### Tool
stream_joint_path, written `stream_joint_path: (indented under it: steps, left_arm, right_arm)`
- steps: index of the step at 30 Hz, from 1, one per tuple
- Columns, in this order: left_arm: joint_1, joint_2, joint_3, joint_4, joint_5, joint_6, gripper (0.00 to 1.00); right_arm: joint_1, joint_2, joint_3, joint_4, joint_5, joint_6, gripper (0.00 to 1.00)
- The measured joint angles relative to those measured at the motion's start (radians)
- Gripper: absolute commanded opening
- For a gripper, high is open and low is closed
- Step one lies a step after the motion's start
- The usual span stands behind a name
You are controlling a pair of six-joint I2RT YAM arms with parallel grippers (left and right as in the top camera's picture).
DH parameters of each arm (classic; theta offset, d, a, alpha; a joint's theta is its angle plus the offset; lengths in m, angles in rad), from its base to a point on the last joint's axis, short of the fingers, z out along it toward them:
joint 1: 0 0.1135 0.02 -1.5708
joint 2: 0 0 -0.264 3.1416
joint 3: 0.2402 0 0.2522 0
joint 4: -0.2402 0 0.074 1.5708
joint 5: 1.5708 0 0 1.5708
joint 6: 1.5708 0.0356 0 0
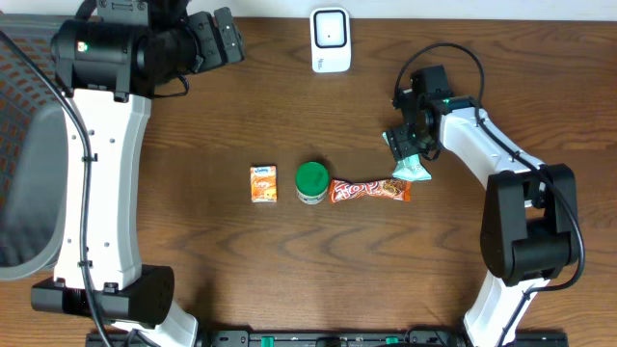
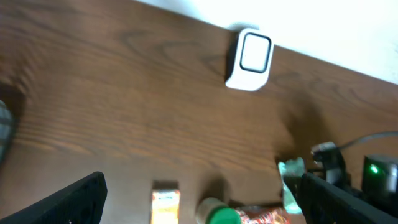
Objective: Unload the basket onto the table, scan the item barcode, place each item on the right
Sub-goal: 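Retract the left arm and move the right gripper to the wet-wipe pack, then grasp the wet-wipe pack with the right gripper and carry it right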
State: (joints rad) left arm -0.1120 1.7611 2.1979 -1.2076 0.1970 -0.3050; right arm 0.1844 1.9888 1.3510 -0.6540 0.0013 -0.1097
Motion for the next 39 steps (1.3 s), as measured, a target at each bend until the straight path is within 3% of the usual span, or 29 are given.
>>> stream_joint_path:
  steps: [6,17,26,32,39]
  left_arm:
    - [0.0,-0.079,-0.002,0.087,-0.154,0.015,0.98]
    - [0.0,-0.435,-0.001,0.32,-0.502,0.087,0.98]
    - [0.0,-0.585,-0.008,0.197,-0.571,0.224,0.98]
    - [0.0,-0.639,-0.06,0.196,-0.577,0.235,0.98]
    - [0.0,-0.642,-0.15,0.232,-0.578,0.236,0.98]
  right_arm:
    - [0.0,0.0,-0.039,0.012,0.004,0.049,0.61]
    - [0.0,-0.002,-0.083,0.02,0.007,0.164,0.34]
    - [-0.029,-0.006,-0.06,-0.069,0.003,0.249,0.15]
    - [-0.185,-0.006,0.031,-0.265,0.073,0.259,0.18]
    - [-0.459,-0.006,0.079,-0.298,0.263,0.259,0.22]
